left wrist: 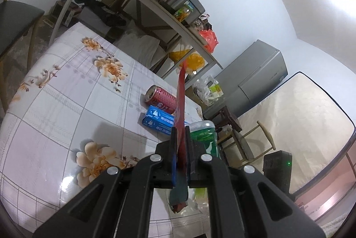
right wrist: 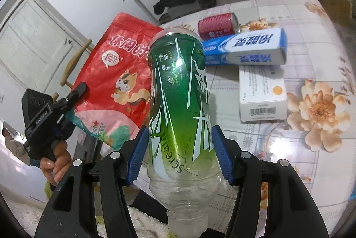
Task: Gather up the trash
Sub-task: 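Grasp the red snack bag with the left tool while the right tool holds the bottle, then drop the bottle and red snack bag into the blue wastebasket, opening both tools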
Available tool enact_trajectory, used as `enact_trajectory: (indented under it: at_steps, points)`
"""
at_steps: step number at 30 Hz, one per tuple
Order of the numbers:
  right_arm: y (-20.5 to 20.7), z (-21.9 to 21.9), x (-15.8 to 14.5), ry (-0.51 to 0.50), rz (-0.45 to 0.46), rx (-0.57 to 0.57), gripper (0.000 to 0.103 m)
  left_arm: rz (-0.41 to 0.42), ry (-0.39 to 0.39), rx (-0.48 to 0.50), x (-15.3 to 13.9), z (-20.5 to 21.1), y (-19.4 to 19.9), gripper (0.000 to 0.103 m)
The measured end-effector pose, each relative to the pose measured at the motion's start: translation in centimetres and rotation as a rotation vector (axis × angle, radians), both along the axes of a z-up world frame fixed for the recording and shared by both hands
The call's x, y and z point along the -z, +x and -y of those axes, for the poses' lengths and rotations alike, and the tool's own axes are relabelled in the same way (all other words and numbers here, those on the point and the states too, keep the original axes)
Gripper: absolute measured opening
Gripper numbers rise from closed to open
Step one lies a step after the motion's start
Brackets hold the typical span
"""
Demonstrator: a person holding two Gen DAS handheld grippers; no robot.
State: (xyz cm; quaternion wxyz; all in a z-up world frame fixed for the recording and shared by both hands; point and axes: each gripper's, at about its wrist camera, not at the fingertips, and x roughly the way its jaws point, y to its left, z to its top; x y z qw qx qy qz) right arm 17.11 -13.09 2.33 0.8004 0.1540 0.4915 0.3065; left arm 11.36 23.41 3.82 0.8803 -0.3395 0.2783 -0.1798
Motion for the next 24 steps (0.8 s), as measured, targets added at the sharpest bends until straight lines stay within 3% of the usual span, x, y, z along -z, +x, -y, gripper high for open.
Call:
enact_trajectory:
  at_steps: [7, 13, 20, 24]
  points:
    - [-1.5, 3.7, -1.6, 0.048, 0.03, 0.096, 0.055, 0.031, 0.005, 0.03, -1.2, 1.4, 0.2, 0.005]
    - [-3.5, 9.4, -3.0, 0.115, 0.062, 0.239, 0.055, 0.08, 0.013, 0.134, -3.3, 4.9, 2.0, 0.005]
    - [-7.8, 18.7, -3.8, 0.162, 0.089, 0.504, 0.055, 0.107, 0.039, 0.373, -5.8, 14.0, 6.4, 0.005]
    - [-11.5, 26.1, -2.9, 0.202, 0.072, 0.729, 0.055, 0.093, 0.067, 0.54, -6.7, 22.2, 8.9, 0.005]
